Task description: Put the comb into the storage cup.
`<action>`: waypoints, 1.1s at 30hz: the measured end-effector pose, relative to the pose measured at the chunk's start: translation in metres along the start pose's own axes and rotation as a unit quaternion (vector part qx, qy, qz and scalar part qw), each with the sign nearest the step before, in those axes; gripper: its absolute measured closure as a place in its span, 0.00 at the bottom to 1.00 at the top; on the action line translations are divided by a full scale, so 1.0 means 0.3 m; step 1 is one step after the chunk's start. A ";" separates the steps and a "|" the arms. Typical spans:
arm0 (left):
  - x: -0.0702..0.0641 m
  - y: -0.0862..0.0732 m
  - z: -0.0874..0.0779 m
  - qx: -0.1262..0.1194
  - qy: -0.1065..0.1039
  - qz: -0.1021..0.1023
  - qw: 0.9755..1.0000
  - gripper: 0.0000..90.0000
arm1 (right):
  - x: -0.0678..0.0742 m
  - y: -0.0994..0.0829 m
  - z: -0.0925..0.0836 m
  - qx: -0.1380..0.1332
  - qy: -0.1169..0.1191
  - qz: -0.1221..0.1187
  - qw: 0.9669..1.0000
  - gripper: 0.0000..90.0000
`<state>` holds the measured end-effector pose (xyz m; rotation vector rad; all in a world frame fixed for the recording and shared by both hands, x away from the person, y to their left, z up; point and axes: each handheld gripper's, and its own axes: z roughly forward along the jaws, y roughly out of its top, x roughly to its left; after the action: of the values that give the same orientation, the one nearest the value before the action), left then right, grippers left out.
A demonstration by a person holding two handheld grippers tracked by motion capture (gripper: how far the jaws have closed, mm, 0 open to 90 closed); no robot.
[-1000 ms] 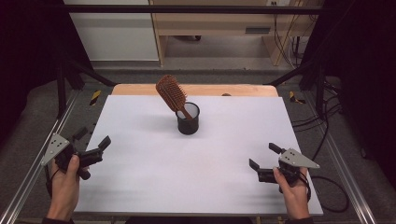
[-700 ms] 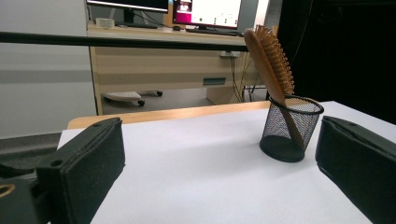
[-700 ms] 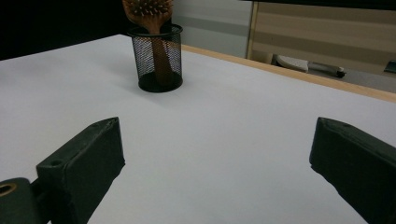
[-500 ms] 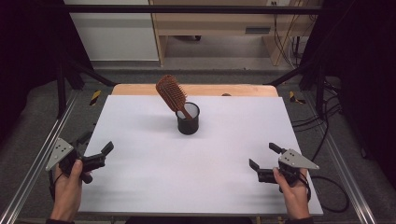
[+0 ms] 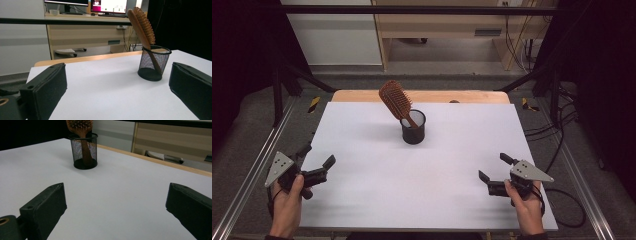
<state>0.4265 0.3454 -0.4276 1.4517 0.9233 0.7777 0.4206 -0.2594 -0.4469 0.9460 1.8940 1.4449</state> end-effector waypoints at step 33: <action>-0.065 -0.021 0.000 -0.020 -0.007 0.025 0.999 0.02 | -0.021 -0.039 0.013 -0.015 -0.011 0.009 1.000 0.03</action>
<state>0.4170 0.3282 -0.4328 1.4489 0.8585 0.8168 0.4251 -0.2642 -0.4591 0.9641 1.8466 1.4638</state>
